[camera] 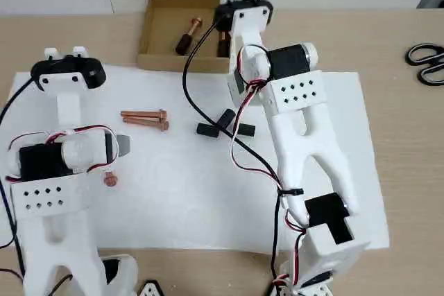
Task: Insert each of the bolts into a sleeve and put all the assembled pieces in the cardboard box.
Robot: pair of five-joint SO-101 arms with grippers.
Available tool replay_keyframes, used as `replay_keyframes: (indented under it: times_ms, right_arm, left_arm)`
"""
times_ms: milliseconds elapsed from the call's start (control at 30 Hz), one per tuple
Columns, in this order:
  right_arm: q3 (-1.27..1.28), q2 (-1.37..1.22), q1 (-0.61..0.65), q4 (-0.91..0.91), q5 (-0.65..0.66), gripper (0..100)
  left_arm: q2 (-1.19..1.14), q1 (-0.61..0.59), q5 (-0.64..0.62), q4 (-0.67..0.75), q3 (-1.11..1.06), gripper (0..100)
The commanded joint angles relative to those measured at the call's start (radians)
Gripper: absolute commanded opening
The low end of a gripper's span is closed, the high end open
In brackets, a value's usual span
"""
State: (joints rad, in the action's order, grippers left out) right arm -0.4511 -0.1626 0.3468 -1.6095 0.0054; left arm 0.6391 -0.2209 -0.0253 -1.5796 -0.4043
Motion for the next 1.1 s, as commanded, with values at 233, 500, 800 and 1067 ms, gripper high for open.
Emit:
replay_keyframes:
  times_ms: [233,500,800,1067]
  right_arm:
    - [0.028,-0.090,-0.051,-0.044,0.180,18.2]
    - [0.034,-0.191,-0.005,-0.022,0.397,18.0]
    - [0.031,-0.311,0.025,0.051,0.465,18.0]
    - [0.031,-0.414,0.038,0.148,0.470,18.0]
  left_arm:
    - [0.011,-0.008,-0.006,-0.015,0.041,22]
    - [0.011,-0.009,-0.006,-0.017,0.041,22]
    - [0.011,-0.009,-0.006,-0.012,-0.004,22]
    - [0.011,-0.009,-0.006,-0.012,-0.005,22]
